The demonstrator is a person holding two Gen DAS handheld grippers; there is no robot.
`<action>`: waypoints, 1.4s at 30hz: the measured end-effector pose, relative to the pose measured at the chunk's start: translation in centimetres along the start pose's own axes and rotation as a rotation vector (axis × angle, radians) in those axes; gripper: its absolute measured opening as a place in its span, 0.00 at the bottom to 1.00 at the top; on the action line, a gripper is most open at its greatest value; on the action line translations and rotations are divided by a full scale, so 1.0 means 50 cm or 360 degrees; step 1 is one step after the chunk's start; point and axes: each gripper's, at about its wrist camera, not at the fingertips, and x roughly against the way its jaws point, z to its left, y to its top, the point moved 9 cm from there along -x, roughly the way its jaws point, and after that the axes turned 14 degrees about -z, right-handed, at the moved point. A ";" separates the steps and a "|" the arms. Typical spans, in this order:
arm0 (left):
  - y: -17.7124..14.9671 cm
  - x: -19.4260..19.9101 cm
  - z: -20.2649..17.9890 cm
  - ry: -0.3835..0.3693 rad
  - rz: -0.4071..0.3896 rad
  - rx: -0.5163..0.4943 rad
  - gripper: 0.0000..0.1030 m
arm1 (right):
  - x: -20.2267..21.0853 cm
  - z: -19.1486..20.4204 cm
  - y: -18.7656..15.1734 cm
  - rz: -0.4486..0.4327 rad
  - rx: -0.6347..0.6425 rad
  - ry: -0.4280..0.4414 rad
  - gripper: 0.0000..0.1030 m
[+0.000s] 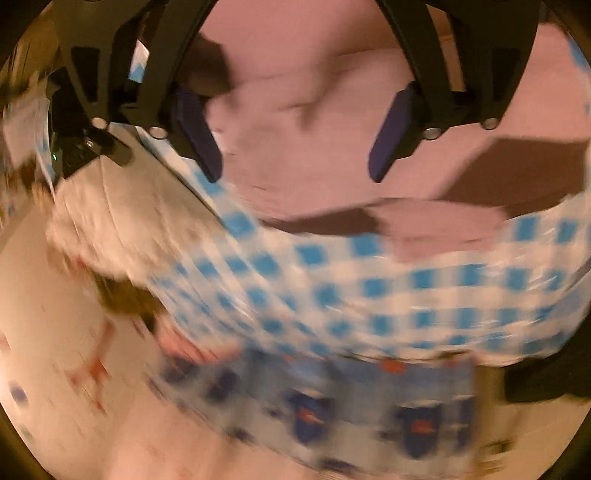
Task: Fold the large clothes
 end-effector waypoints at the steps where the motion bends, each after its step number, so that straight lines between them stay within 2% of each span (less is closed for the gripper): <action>1: 0.005 0.014 0.039 0.0050 -0.0024 0.0042 0.78 | -0.017 0.005 0.001 0.0021 0.0035 -0.0012 0.93; 2: 0.006 0.033 0.113 0.0140 -0.0044 0.0123 0.78 | -0.038 0.001 0.004 0.0050 0.0084 -0.0068 0.93; 5: -0.005 0.062 0.266 0.0281 -0.0066 0.0340 0.78 | -0.122 -0.033 0.003 0.0170 0.0120 -0.0237 0.93; 8: -0.018 0.083 0.382 0.0393 -0.0103 0.0423 0.78 | -0.198 -0.073 -0.027 0.0338 0.0148 -0.0369 0.93; 9: -0.023 0.087 0.412 0.0413 -0.0105 0.0452 0.78 | -0.213 -0.077 -0.034 0.0347 0.0192 -0.0381 0.92; 10: -0.032 0.088 0.440 0.0427 -0.0102 0.0492 0.78 | -0.221 -0.075 -0.037 0.0348 0.0234 -0.0382 0.86; 11: -0.040 0.088 0.461 0.0434 -0.0099 0.0528 0.78 | -0.228 -0.072 -0.041 0.0354 0.0320 -0.0413 0.40; 12: -0.045 0.087 0.476 0.0431 -0.0098 0.0552 0.78 | -0.229 -0.064 -0.043 0.0353 0.0352 -0.0386 0.22; 15: -0.047 0.094 0.493 0.0420 -0.0114 0.0559 0.78 | -0.208 0.004 -0.039 0.0287 0.0522 -0.0220 0.21; 18: -0.024 0.113 0.484 0.0365 -0.0208 0.0573 0.79 | -0.136 0.092 -0.023 0.0143 0.0744 -0.0064 0.21; 20: -0.011 0.110 0.473 0.0335 -0.0242 0.0543 0.84 | -0.111 0.093 -0.015 0.0120 0.0804 -0.0098 0.21; 21: -0.013 0.100 0.469 0.0324 -0.0229 0.0528 0.85 | -0.108 0.067 -0.014 0.0143 0.0806 -0.0157 0.21; 25: -0.094 0.003 0.473 0.0288 0.0043 0.0525 0.85 | -0.131 -0.113 -0.038 0.0315 0.0654 -0.0450 0.22; 27: -0.125 -0.022 0.473 0.0308 0.0117 0.0462 0.85 | -0.125 -0.149 -0.046 0.0346 0.0543 -0.0447 0.28; 28: -0.124 -0.021 0.465 0.0331 0.0121 0.0417 0.85 | -0.114 -0.143 -0.036 0.0319 0.0535 -0.0468 0.31; 30: -0.109 -0.004 0.458 0.0347 0.0106 0.0399 0.85 | -0.077 -0.119 0.004 0.0179 0.0564 -0.0555 0.54; 32: -0.065 0.035 0.444 0.0293 -0.0032 0.0426 0.85 | -0.034 -0.062 0.058 -0.0077 0.0714 -0.0596 0.58; 34: -0.029 0.060 0.438 0.0278 -0.0132 0.0380 0.85 | -0.037 0.010 0.067 -0.0160 0.0830 -0.0480 0.63; 35: -0.015 0.066 0.436 0.0282 -0.0173 0.0354 0.85 | -0.065 0.055 0.051 -0.0130 0.0907 -0.0398 0.64; 36: -0.003 0.068 0.438 0.0285 -0.0211 0.0341 0.85 | -0.092 0.074 0.030 -0.0074 0.0961 -0.0379 0.69; 38: -0.003 0.056 0.449 0.0278 -0.0207 0.0380 0.85 | -0.175 0.088 -0.034 0.0152 0.1066 -0.0361 0.71; 39: -0.014 0.042 0.461 0.0282 -0.0182 0.0418 0.85 | -0.216 0.063 -0.066 0.0261 0.1132 -0.0444 0.71; 41: -0.050 0.014 0.487 0.0310 -0.0102 0.0469 0.85 | -0.266 -0.014 -0.097 0.0368 0.1270 -0.0655 0.71; 42: -0.077 -0.004 0.505 0.0331 -0.0048 0.0487 0.85 | -0.284 -0.076 -0.110 0.0445 0.1272 -0.0727 0.67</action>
